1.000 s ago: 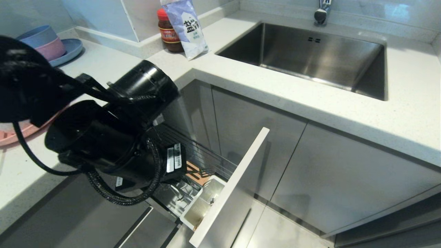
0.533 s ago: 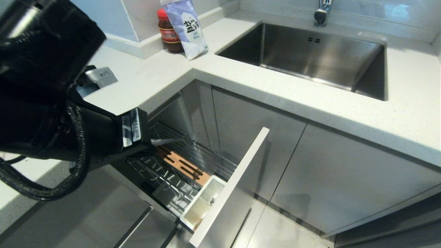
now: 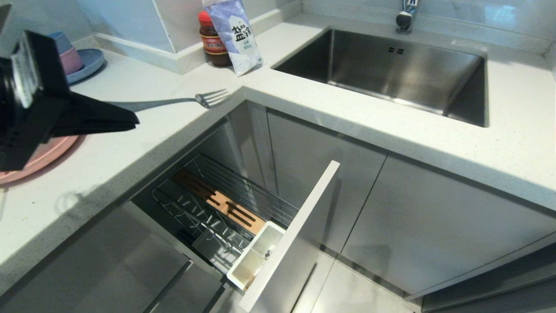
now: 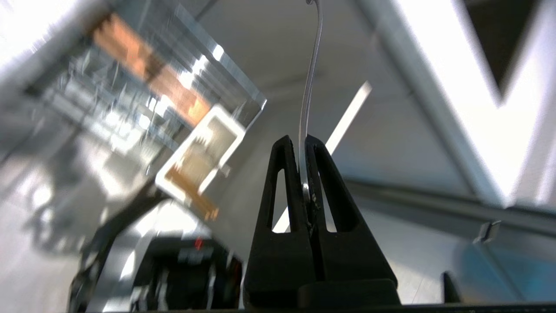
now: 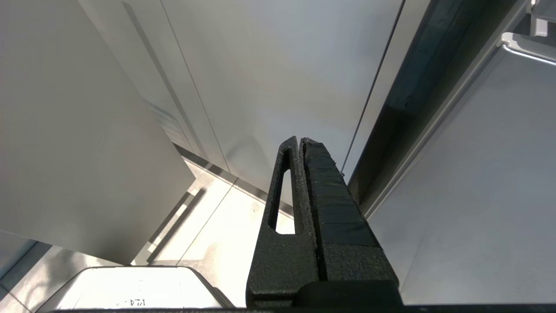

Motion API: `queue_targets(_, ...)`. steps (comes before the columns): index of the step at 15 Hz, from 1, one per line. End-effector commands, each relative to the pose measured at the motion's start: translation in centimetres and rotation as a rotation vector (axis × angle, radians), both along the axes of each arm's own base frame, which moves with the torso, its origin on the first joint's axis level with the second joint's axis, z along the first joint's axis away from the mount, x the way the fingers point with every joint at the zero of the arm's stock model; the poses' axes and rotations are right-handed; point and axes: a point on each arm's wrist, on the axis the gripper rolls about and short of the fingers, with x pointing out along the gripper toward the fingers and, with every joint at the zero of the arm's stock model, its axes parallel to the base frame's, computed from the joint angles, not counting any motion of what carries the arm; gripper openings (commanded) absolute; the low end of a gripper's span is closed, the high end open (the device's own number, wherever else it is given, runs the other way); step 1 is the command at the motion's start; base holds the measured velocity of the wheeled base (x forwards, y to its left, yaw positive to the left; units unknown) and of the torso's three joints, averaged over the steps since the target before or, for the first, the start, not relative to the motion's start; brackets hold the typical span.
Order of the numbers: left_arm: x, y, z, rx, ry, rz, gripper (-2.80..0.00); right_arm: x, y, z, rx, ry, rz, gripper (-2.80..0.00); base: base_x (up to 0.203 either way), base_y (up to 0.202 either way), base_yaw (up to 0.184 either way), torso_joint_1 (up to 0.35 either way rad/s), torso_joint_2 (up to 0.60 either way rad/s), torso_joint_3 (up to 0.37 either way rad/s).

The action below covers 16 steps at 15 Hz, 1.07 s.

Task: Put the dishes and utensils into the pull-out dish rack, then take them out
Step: Take the fork out of the cupboard

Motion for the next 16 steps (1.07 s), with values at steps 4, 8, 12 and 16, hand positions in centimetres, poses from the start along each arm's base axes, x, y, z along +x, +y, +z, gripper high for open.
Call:
queue_targets(4,-1.5,4.9,2.2,-0.027,-0.196,0.234,-2.80,0.0,0.0,0.0,0.000,-0.001,0.000,-2.80,0.000,0.000,0.000,0.000,0.00,0.000)
queue_targets(8,-1.2,8.2,2.7,0.045,-0.251,0.552,-2.80,0.0,0.0,0.0,0.000,-0.001,0.000,-2.80,0.000,0.000,0.000,0.000,0.00,0.000)
queue_targets(12,-2.1,11.0,1.8,0.128,-0.255,0.839,-2.80,0.0,0.0,0.0,0.000,-0.001,0.000,-2.80,0.000,0.000,0.000,0.000,0.00,0.000)
queue_targets(16,-2.5,12.0,-1.1,0.166,-0.160,0.974,-2.80,0.0,0.0,0.0,0.000,-0.001,0.000,-2.80,0.000,0.000,0.000,0.000,0.00,0.000)
